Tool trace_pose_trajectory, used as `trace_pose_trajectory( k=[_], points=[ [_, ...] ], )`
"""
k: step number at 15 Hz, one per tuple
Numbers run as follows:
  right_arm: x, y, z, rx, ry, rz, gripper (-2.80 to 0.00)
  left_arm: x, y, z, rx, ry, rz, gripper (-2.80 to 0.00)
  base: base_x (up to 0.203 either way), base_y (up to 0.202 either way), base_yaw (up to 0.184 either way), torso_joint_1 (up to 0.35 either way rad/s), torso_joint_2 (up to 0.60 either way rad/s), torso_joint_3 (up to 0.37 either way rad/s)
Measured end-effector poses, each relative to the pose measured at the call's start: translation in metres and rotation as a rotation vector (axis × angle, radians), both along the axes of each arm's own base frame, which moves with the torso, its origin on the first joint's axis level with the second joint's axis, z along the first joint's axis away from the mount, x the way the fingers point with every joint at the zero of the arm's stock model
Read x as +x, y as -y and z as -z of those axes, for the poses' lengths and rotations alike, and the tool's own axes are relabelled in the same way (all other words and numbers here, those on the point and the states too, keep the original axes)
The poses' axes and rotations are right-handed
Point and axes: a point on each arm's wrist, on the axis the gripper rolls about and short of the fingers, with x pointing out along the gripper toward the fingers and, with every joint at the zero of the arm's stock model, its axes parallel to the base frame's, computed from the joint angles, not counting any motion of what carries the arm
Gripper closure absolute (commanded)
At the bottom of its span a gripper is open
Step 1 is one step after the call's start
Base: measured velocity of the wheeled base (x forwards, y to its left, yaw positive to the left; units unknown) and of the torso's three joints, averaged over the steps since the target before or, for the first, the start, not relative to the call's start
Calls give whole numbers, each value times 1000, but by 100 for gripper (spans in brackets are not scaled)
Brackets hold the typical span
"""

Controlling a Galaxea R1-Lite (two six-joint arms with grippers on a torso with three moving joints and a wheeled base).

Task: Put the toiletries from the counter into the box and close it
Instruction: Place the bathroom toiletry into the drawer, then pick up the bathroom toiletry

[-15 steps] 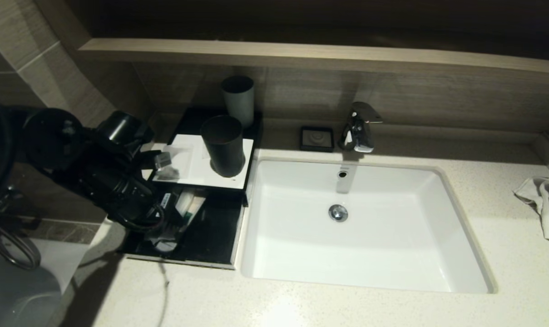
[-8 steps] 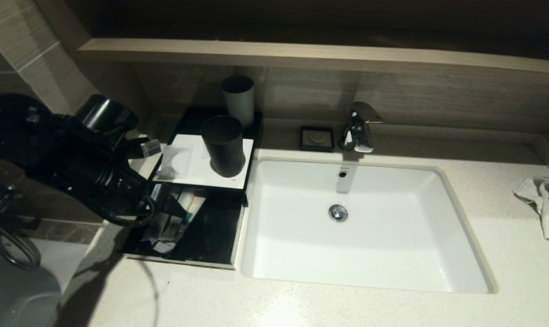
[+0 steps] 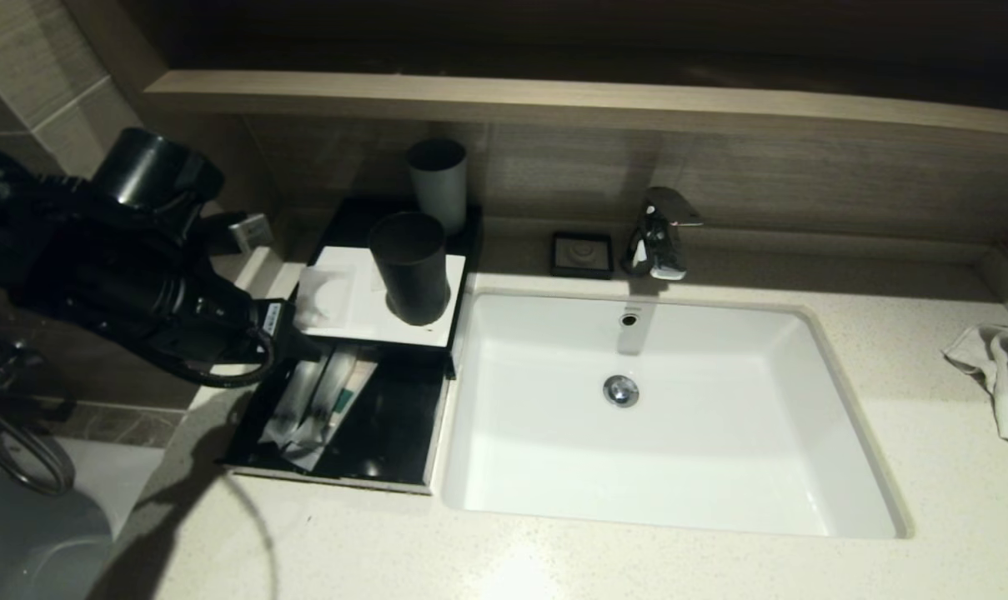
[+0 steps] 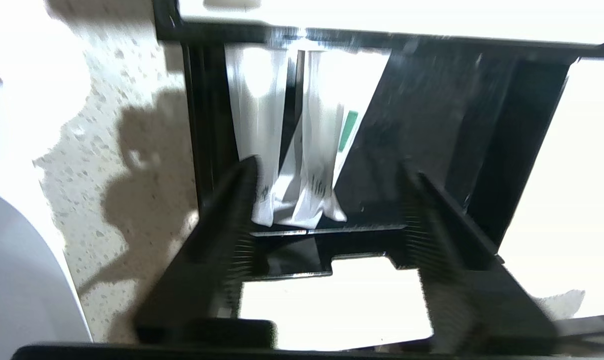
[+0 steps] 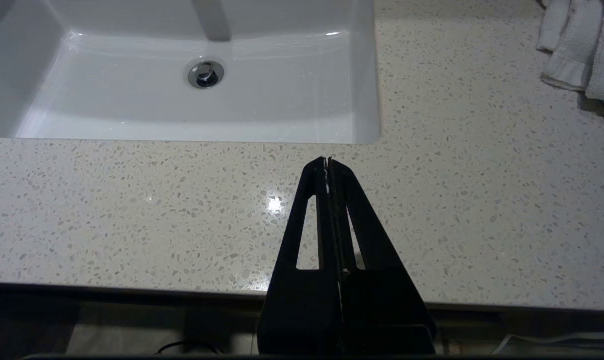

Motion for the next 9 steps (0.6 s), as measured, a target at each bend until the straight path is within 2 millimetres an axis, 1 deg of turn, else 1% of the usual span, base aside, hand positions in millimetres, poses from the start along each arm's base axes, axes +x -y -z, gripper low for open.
trace_pose_trajectory(
  k=[5, 9],
  points=[
    [0, 0, 0, 0, 0, 0, 0, 4, 0, -10, 7, 43, -18, 0, 0, 0, 0, 0, 0, 0],
    [0, 0, 0, 0, 0, 0, 0, 14, 1, -12, 31, 107, -54, 0, 0, 0, 0, 0, 0, 0]
  ],
)
